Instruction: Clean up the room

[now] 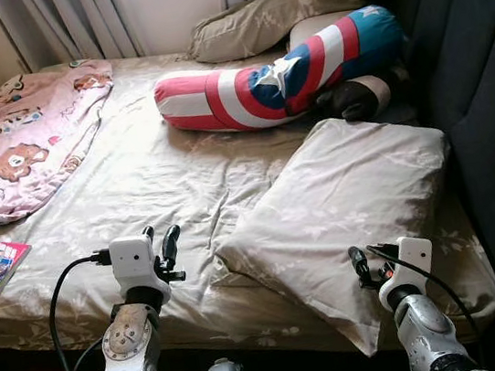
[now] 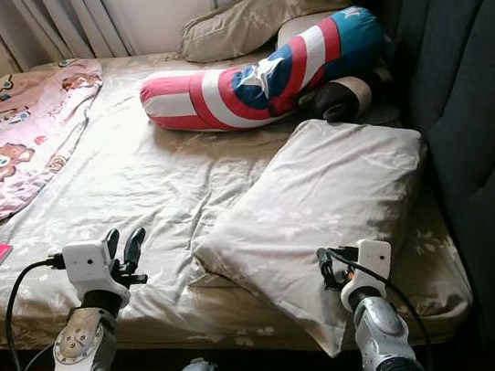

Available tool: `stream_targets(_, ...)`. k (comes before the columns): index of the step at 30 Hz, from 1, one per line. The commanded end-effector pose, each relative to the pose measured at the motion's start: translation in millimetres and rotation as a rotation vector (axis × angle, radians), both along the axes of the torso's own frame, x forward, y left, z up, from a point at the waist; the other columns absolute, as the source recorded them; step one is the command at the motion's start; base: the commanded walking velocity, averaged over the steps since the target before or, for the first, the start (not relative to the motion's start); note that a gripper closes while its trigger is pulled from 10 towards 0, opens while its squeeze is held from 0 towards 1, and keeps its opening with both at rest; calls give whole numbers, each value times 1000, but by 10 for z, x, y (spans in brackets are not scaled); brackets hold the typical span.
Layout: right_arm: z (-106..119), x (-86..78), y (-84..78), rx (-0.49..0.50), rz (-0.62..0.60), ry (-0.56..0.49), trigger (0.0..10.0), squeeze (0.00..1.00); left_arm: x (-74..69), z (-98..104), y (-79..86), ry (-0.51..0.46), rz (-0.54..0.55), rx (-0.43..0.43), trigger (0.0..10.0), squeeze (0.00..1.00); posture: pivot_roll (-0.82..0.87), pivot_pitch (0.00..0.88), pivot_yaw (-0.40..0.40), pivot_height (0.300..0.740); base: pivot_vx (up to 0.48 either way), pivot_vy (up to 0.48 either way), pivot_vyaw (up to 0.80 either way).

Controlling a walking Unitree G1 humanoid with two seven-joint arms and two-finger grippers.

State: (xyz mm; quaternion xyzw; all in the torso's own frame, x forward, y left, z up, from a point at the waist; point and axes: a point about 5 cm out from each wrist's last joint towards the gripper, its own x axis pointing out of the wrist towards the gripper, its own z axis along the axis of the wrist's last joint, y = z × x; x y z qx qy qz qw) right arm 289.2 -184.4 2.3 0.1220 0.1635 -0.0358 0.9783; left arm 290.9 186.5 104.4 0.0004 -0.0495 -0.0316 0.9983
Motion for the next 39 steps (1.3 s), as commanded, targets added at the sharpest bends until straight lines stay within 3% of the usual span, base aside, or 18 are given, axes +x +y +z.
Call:
stream_targets(1, 37, 49, 27, 4, -4, -6, 10000, 0, 13, 37, 20, -5, -2, 10, 10000, 0, 77, 41, 37, 635, 322, 0, 0)
stream_targets(16, 57, 64, -35, -15, -29, -5, 10000, 0, -11, 9, 11, 2, 0, -6, 10000, 0, 72, 41, 30, 635, 308, 0, 0)
stream_targets(23, -12, 14, -93, -25, -93, 60, 10000, 0, -19, 25, 54, 3, -2, 6, 10000, 0, 79, 54, 32, 635, 0, 0, 0)
stream_targets(24, -19, 7, -103, -19, -103, 66, 10000, 251, -20, 25, 58, 3, -2, 8, 10000, 0, 79, 54, 32, 635, 0, 0, 0)
stream_targets(25, -55, -20, -123, -25, -118, 100, 10000, 251, -25, 23, 69, 6, -2, 10, 10000, 0, 79, 58, 36, 635, 0, 0, 0)
stream_targets(26, -70, -32, -122, -18, -123, 110, 10000, 1000, -28, 21, 75, 7, -2, 12, 10000, 0, 78, 59, 37, 635, 0, 0, 0)
stream_targets(32, -201, -131, -89, 29, -136, 214, 10000, 1000, -41, 30, 141, 14, 4, 23, 10000, 0, 81, 63, 42, 635, 0, 0, 0)
stream_targets(39, -210, -128, 9, 157, -96, 223, 10000, 1000, -49, 39, 175, 16, 6, 32, 10000, 0, 83, 54, 48, 635, 0, 0, 0)
